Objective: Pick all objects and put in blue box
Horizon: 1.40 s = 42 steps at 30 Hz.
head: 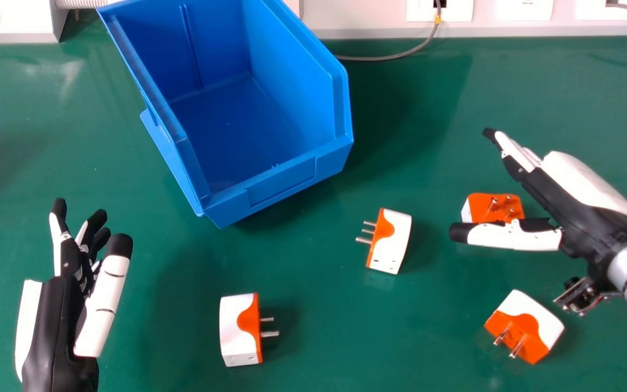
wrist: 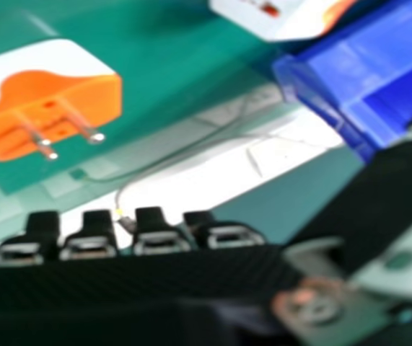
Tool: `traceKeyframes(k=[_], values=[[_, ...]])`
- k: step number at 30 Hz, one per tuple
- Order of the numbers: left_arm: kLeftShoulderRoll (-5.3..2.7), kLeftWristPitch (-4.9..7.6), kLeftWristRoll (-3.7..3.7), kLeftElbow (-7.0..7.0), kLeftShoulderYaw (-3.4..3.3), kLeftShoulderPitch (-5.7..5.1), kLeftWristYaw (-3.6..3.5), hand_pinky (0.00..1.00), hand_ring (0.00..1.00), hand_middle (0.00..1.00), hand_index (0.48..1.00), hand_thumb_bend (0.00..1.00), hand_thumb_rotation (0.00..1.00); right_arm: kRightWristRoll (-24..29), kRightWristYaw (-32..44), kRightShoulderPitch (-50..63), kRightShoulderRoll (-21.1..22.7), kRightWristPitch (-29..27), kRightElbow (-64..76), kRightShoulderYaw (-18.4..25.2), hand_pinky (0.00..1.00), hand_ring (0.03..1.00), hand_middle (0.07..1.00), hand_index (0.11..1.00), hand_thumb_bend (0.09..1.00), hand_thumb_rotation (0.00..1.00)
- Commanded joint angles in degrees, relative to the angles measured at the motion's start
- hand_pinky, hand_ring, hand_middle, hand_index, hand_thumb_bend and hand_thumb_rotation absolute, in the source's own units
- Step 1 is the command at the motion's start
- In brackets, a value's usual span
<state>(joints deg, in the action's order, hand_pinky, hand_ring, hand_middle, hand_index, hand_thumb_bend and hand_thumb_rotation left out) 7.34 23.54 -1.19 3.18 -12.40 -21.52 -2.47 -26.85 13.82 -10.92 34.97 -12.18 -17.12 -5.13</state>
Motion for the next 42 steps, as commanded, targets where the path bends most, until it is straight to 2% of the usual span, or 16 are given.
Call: traceKeyframes(k=[1,8,11,16,21,27,31,34,42], values=[[0.56,0.08,0.28,-1.09,-0.15,0.65,0.15,0.88,0.94,0.95,0.959,0.64,0.84,-1.6,-0.1,-2.9,2.4,-1.3,-1.1,-0.9,0.97,1.0,1.0,1.0,0.652,0.72],[1.07,0.68,0.08,0.55,-0.43,1.67,-0.26,0.89,0.95,0.95,0.966,0.64,0.85,-6.3,-1.0,-9.4,3.4,-3.1,-8.9,-5.1,0.96,1.0,1.0,1.0,0.651,0.71],[1.15,1.69,-0.27,2.3,-0.69,2.61,-0.34,0.89,0.95,0.95,0.968,0.65,0.86,-8.5,-1.8,-12.4,3.3,-3.2,-12.5,-7.1,0.96,1.0,1.0,1.0,0.642,0.68],[0.86,3.15,-0.7,3.81,-1.08,3.27,-0.28,0.89,0.95,0.96,0.971,0.66,0.86,-11.9,-2.9,-17.1,3.7,-3.8,-17.7,-10.3,0.96,1.0,1.0,1.0,0.634,0.63],[0.8,3.4,-0.47,3.92,-1.22,3.4,-0.04,0.9,0.95,0.96,0.972,0.65,0.86,-13.9,-3.4,-20.4,4.0,-4.2,-21.1,-12.2,0.95,1.0,1.0,1.0,0.63,0.61],[0.98,3.36,-0.27,3.79,-1.41,3.27,-0.16,0.91,0.95,0.96,0.976,0.65,0.86,-15.8,-2.8,-22.9,4.2,-3.6,-22.6,-14.4,0.95,1.0,1.0,1.0,0.6,0.54],[0.99,3.38,0.38,3.43,-1.39,2.98,0.1,0.91,0.96,0.96,0.98,0.66,0.87,-17.2,-2.3,-24.4,4.6,-3.6,-23.6,-15.9,0.96,1.0,1.0,1.0,0.597,0.49],[1.28,3.82,0.73,3.83,-1.42,3.04,0.13,0.92,0.96,0.96,0.982,0.65,0.88,-18.0,-1.5,-25.6,5.1,-3.9,-24.2,-16.9,0.96,1.0,1.0,1.0,0.594,0.48],[1.7,4.21,0.42,4.3,-1.82,3.06,-0.4,0.92,0.96,0.97,0.986,0.66,0.88,-20.1,-2.0,-26.9,6.2,-5.0,-25.1,-19.1,0.97,1.0,1.0,1.0,0.583,0.43]])
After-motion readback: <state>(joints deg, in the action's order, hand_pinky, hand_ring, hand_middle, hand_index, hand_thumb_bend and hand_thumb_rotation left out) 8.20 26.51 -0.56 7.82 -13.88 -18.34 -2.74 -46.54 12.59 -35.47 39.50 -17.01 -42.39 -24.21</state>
